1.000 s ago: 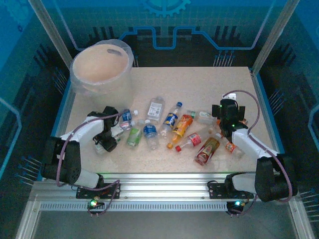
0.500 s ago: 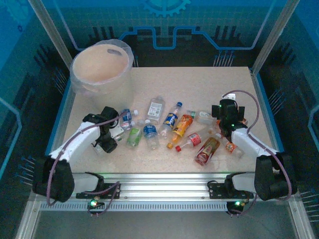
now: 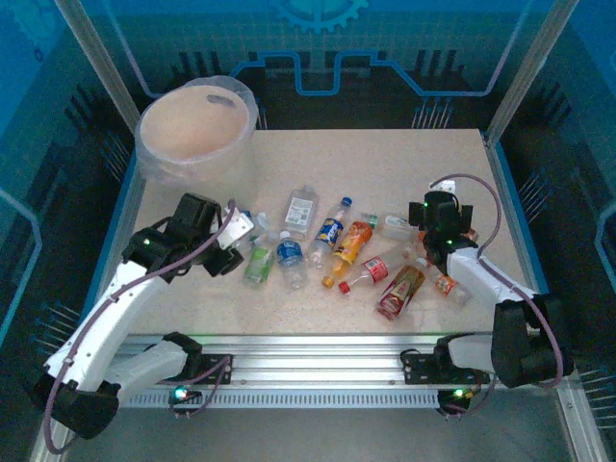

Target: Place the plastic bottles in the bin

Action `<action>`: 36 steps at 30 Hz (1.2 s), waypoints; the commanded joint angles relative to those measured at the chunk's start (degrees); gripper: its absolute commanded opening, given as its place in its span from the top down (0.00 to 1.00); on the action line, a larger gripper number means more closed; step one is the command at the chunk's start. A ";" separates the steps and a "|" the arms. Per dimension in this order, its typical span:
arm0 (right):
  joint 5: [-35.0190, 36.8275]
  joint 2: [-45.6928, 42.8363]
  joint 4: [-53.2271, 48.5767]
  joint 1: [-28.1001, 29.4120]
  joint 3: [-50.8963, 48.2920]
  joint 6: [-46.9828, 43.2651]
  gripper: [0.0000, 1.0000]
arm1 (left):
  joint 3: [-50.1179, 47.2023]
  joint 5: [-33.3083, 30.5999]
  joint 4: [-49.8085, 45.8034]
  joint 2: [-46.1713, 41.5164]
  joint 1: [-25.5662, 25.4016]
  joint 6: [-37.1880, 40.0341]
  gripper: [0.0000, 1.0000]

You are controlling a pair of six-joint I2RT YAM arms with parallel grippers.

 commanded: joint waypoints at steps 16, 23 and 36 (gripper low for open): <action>0.64 -1.28 0.45 -0.47 -0.04 0.66 0.00 | 31.51 2.83 20.55 11.64 -0.45 -8.66 0.60; 0.26 -1.47 0.36 -0.43 0.06 0.41 0.00 | 46.37 0.94 16.82 23.08 8.31 -12.88 0.62; -1.54 -1.08 -0.13 -0.50 0.53 0.92 0.00 | 53.14 -0.87 14.38 34.58 21.25 -14.51 0.62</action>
